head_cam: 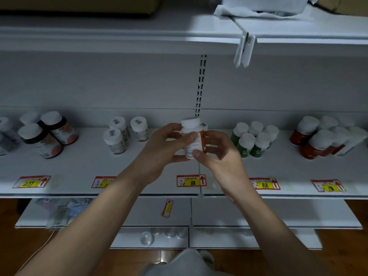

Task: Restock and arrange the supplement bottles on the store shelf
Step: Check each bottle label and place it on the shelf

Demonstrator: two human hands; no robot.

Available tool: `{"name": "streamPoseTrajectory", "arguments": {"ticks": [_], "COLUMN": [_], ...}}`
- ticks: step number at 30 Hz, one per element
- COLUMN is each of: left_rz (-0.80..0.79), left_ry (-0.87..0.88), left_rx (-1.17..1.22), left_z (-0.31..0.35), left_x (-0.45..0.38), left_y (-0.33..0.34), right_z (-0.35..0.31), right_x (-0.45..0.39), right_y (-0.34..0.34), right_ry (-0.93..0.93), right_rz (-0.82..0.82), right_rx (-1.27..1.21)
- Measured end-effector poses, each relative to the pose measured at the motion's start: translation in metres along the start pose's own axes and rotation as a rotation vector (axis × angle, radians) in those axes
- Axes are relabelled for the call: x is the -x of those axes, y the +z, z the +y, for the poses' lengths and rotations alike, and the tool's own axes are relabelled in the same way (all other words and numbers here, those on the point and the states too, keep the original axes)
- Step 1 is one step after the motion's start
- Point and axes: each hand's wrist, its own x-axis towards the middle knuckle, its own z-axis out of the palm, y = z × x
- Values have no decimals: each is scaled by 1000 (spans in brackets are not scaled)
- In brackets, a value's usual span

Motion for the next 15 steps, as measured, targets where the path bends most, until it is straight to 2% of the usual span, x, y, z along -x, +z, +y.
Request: {"name": "streamPoseTrajectory", "arguments": {"ticks": [2,6,11,15], "left_rz": [-4,32,47,5], "left_ry": [3,-15,-25,-36], "left_rx": [26,106,142,122], "left_z": [-1,-4,-5,-5], "left_x": [1,0,2,5], "left_y": [-2,-5,-5,-3], "right_z": [0,-2,-3,-2], "right_x": [-1,0,-1,-2], "right_y": [0,1,2,1], "right_ry": [21,116,88,20], "right_rz": [-25,-140,-78,-19], "right_rx": [-51,-318,-235,-39]}}
